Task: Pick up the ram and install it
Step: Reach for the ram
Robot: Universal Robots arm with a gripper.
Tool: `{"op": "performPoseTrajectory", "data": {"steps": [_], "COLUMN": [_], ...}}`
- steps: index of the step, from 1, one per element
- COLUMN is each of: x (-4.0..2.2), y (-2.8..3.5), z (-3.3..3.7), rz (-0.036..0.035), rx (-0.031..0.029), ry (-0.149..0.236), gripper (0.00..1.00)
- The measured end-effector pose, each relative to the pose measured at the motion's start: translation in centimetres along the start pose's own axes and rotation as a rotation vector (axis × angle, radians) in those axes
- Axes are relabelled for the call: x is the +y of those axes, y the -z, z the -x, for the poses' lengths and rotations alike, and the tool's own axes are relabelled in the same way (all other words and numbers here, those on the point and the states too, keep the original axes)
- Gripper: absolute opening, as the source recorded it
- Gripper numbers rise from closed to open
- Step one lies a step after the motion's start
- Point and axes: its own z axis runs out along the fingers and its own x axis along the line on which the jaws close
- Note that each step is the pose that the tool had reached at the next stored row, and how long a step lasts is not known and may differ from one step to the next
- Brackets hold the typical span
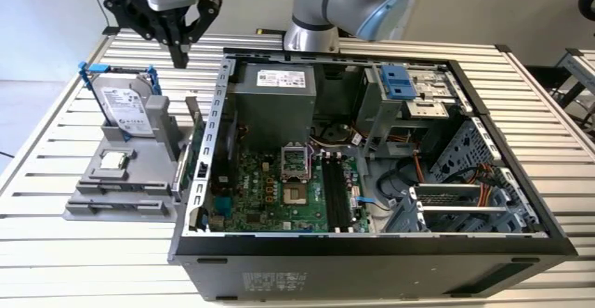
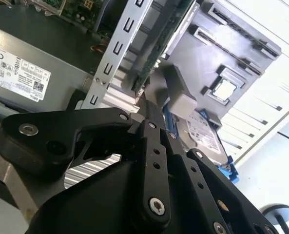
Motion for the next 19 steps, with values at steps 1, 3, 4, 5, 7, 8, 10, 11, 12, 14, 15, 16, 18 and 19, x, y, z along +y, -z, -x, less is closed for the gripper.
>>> {"op": "performPoseTrajectory", "data": {"steps": [1, 3, 4, 5, 7, 8, 10, 11, 12, 14, 15, 16, 18, 19], "x": [0.0, -0.01, -0.02, -0.02, -0.03, -0.03, -0.04, -0.04, -0.04, -0.03, -0.03, -0.03, -0.03, -0.04], "y": [0.0, 0.02, 0.02, 0.02, 0.03, 0.04, 0.05, 0.05, 0.05, 0.06, 0.07, 0.07, 0.08, 0.08], "z": [-0.22, -0.68, -0.88, -1.1, -1.57, -1.8, -2.25, -2.47, -2.7, -3.14, -3.36, -3.59, -4.03, -4.26], "rz": [0.0, 0.0, 0.0, 0.0, 0.0, 0.0, 0.0, 0.0, 0.0, 0.0, 0.0, -0.0001, -0.0001, 0.0], "rx": [0.0, 0.0, 0.0, 0.0, 0.0, 0.0, 0.0, 0.0, 0.0001, 0.0001, 0.0, 0.0001, 0.0001, 0.0], "ry": [0.0, 0.0, 0.0, 0.0, 0.0, 0.001, 0.001, 0.001, 0.001, 0.001, 0.001, 0.001, 0.001, 0.001], "gripper": [0.0, 0.0, 0.0, 0.0, 0.0, 0.0, 0.0, 0.0, 0.0, 0.0, 0.0, 0.0, 0.0, 0.0]}}
